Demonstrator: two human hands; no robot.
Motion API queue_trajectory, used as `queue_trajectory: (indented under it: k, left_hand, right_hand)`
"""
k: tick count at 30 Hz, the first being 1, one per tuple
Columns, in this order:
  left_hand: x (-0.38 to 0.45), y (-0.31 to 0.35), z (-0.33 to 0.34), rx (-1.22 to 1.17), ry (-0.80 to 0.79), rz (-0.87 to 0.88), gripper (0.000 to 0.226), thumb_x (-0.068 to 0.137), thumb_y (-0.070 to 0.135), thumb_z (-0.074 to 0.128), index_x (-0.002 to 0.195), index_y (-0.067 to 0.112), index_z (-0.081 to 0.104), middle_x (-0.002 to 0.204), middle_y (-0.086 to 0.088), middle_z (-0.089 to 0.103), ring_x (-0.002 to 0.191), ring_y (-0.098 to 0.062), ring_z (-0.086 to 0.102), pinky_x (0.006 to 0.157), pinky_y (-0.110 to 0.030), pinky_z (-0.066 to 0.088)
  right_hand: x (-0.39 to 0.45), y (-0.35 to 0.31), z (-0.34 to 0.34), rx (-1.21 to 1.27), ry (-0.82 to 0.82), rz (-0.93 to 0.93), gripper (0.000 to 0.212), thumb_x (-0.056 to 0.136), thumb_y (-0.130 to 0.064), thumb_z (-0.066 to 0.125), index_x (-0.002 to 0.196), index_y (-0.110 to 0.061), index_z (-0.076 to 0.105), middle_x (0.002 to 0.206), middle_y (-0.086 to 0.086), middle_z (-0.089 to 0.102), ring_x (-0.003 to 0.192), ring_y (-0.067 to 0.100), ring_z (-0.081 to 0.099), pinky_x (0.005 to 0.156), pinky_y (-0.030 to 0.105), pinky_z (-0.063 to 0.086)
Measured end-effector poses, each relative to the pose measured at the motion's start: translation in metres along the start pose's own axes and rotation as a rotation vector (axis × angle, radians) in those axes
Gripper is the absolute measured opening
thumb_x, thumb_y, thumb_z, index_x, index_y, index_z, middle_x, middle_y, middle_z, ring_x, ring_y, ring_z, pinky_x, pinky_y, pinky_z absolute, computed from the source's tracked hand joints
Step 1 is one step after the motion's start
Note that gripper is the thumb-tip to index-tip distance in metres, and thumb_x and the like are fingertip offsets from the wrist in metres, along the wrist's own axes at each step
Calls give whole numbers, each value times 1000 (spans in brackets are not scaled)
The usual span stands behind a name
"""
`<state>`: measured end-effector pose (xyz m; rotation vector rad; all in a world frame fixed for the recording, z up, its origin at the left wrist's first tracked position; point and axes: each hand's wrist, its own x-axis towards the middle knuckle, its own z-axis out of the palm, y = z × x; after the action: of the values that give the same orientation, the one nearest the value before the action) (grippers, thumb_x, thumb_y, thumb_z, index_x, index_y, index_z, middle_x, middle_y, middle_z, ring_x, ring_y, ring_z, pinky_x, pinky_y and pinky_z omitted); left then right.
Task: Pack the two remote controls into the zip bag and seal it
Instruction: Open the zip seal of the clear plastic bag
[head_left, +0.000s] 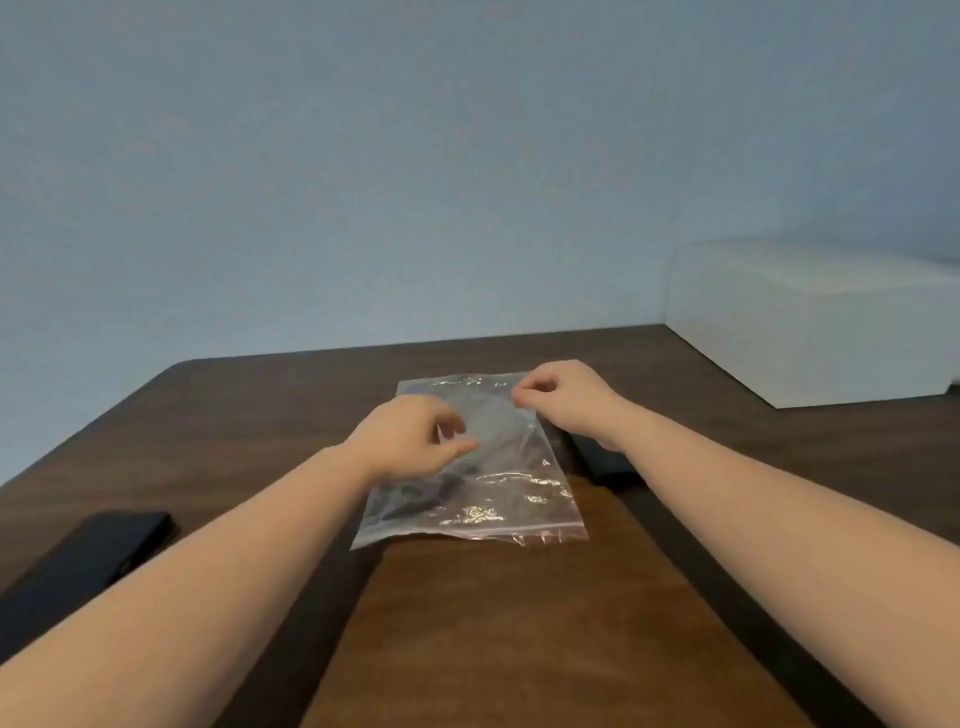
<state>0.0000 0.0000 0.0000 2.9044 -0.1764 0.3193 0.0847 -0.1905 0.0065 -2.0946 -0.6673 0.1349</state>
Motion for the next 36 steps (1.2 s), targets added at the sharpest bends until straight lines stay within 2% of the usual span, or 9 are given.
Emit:
queue_trajectory:
  k: [7,11,15,18,20,22,27,32,36]
  left_hand:
    - [-61,17,12,-72,-163,51,48,64,64,67,95,28,69,92,12,68,87,-7,61,80,-29,51]
    - [-71,13,20,29,-45,89,19,83,40,61,88,24,71,94,5,70,87,-17,62,75,-37,53]
    - [-64,11,29,54,104,-38,17,85,35,59,86,22,71,94,3,68,89,-21,60,69,-29,47]
    - [-51,8,38,-9,185,-171,17,85,31,60,87,19,71,95,0,66,91,-23,60,70,-31,46]
    - [-44,6,45,-85,232,-233,13,85,23,58,89,20,70,96,-2,66,94,-24,59,72,-32,46]
    - [-37,5,50,-158,267,-258,14,85,20,57,92,20,70,97,-2,67,95,-24,59,76,-32,46]
    - [-20,3,52,-257,323,-249,15,85,31,59,89,22,71,92,2,69,86,-17,58,75,-31,46]
    - [-12,-1,55,-444,313,-254,7,81,25,65,76,22,68,75,7,66,74,-14,57,61,-19,39]
    - [-15,2,50,-578,370,-258,7,78,22,69,76,16,68,78,-4,68,73,-17,59,62,-16,43]
  right_hand:
    - [-52,-4,13,-55,6,-11,18,88,-20,61,84,-10,76,94,-1,73,90,15,63,78,29,48]
    - [-59,-13,19,-47,11,-20,20,89,-19,59,85,-8,75,95,0,73,94,20,65,80,33,51]
    - [-57,-18,27,-16,24,-17,21,90,-18,57,82,-8,74,96,-1,71,89,20,64,70,28,50]
    - [-50,-16,32,9,89,-24,21,89,-21,58,81,-9,73,94,3,72,89,25,65,70,33,52]
    - [-45,-14,37,69,138,-12,20,89,-25,59,81,-12,71,84,3,72,72,20,66,61,34,54]
    - [-42,-13,48,148,173,13,19,91,-24,58,83,-11,69,73,1,69,50,7,57,48,23,49]
    - [-29,1,77,228,107,67,27,92,-22,57,81,-1,69,64,10,65,42,13,52,41,21,45]
    - [-17,11,73,368,-4,164,27,92,-27,58,86,-3,69,71,10,68,56,15,65,59,26,59]
    - [-18,10,75,507,16,184,26,92,-25,60,96,-1,68,82,13,68,67,18,68,65,29,61]
